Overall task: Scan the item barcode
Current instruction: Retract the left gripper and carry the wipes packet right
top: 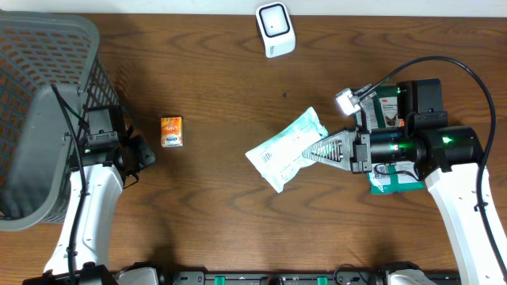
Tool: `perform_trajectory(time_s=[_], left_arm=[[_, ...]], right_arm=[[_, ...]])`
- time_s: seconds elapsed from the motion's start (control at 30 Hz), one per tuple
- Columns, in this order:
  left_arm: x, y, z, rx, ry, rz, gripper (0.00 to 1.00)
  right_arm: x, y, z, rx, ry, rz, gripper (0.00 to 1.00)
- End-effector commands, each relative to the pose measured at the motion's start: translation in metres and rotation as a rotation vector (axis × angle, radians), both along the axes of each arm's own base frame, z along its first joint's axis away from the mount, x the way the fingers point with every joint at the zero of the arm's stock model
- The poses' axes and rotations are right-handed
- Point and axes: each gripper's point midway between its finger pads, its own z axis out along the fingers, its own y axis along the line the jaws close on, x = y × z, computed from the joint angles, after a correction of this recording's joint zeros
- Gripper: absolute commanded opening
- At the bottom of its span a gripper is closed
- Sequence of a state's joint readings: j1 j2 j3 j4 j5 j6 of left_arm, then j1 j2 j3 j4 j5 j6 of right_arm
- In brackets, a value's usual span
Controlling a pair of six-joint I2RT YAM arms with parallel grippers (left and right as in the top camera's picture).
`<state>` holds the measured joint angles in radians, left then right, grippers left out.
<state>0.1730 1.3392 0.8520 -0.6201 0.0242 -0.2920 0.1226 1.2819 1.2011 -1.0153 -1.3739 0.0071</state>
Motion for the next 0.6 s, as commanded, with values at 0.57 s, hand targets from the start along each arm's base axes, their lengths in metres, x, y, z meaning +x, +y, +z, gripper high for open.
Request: perform_trajectory(time_s=[0.57], left_arm=[[0.002,0.009,0.002,0.03,-0.004,0.043,0.86]], right_arm=[[0.051,-0.066,-0.073,-0.785,-0.037,-0.435,0.01]])
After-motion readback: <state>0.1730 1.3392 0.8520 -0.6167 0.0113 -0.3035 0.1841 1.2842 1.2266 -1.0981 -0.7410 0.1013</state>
